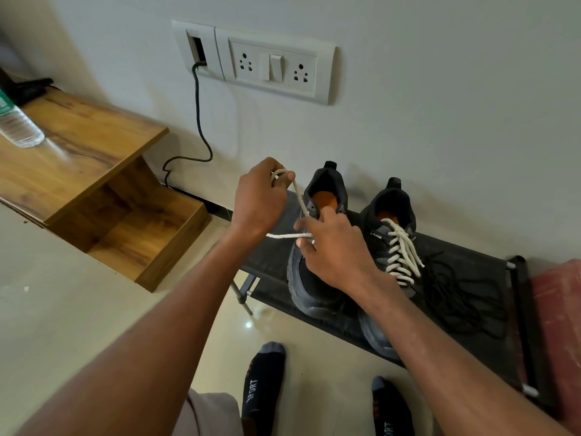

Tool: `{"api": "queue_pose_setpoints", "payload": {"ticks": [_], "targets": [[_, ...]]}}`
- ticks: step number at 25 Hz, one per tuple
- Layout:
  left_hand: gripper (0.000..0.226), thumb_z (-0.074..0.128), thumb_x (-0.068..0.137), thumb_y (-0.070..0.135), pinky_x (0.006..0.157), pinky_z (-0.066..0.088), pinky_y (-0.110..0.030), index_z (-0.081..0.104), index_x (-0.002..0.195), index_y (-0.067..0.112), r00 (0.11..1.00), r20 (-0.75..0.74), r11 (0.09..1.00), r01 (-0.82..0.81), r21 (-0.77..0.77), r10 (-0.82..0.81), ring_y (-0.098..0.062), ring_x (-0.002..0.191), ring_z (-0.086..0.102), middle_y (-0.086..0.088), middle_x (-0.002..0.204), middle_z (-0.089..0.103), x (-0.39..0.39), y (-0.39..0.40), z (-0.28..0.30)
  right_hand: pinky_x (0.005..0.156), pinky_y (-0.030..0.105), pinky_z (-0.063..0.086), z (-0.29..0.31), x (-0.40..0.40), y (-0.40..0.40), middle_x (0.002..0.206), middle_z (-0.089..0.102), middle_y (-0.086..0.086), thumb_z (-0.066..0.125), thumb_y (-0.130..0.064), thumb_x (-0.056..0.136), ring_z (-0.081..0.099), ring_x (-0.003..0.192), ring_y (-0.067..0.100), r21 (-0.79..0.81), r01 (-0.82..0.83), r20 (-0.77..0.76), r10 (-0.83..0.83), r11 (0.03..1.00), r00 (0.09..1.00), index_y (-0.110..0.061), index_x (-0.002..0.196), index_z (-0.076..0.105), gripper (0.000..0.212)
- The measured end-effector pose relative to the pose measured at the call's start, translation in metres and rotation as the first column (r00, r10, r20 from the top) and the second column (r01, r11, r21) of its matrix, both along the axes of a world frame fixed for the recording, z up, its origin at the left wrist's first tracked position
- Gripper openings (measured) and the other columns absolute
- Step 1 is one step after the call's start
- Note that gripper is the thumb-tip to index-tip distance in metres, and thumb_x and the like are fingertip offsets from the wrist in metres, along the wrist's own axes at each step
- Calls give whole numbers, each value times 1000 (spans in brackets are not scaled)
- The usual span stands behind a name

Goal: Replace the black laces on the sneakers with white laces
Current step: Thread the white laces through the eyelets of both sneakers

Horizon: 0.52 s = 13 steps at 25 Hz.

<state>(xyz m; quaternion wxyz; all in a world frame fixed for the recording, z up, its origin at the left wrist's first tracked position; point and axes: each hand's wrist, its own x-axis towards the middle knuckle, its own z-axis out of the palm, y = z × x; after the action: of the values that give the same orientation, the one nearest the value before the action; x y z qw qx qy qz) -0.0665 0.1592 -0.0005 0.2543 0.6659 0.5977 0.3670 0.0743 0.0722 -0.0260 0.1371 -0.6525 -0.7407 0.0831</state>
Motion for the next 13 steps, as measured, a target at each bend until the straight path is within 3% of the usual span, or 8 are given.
{"api": "queue_pose_setpoints", "payload": {"ticks": [2, 4, 5, 7, 9, 13], "targets": [[19, 61, 104, 32, 66, 42, -22, 70, 108, 15, 997, -73, 1000, 12, 16, -11, -12, 85, 62, 5, 99, 71, -2, 0, -1, 85, 44, 54, 1, -5, 1, 104, 59, 0, 54, -50, 105, 59, 95, 20, -37, 44, 12, -43, 998, 999, -30, 106, 73, 28], [21, 60, 104, 34, 67, 46, -28, 71, 106, 16, 987, -159, 1000, 10, 2, -10, -15, 84, 63, 5, 95, 69, -5, -1, -3, 72, 39, 53, 7, -5, 1, 78, 58, -5, 58, -54, 102, 60, 74, 18, -43, 117, -40, -119, 992, 992, -27, 79, 65, 36], [22, 60, 104, 35, 70, 50, -32, 71, 105, 17, 981, -195, 1000, 5, -7, -6, -18, 84, 64, 4, 94, 69, -7, -1, -4, 70, 39, 53, 9, -4, 1, 74, 58, -6, 62, -52, 100, 61, 71, 19, -45, 137, -40, -139, 990, 990, -27, 77, 60, 34], [22, 59, 104, 36, 78, 56, -41, 72, 104, 17, 971, -238, 1000, -1, -25, -5, -23, 84, 65, -1, 93, 71, -9, 0, -6, 69, 38, 53, 12, -4, -2, 85, 65, -3, 71, -39, 97, 65, 78, 23, -49, 148, -11, -149, 988, 989, -25, 95, 59, 18], [22, 59, 103, 36, 82, 57, -46, 71, 102, 18, 961, -275, 999, -16, -39, 4, -26, 84, 65, -2, 93, 71, -11, 0, -7, 67, 35, 47, 14, -2, -2, 95, 66, 0, 73, -24, 95, 62, 80, 23, -86, 151, -40, -155, 985, 987, -23, 109, 55, 23], [23, 56, 103, 40, 91, 46, -50, 67, 96, 20, 901, -434, 992, -68, -107, 15, -26, 83, 61, 1, 85, 65, -13, -2, -10, 63, 31, 48, 19, 12, 1, 90, 62, -7, 77, -23, 87, 62, 78, 15, -227, 160, -208, -209, 961, 956, -29, 102, 54, 28]]}}
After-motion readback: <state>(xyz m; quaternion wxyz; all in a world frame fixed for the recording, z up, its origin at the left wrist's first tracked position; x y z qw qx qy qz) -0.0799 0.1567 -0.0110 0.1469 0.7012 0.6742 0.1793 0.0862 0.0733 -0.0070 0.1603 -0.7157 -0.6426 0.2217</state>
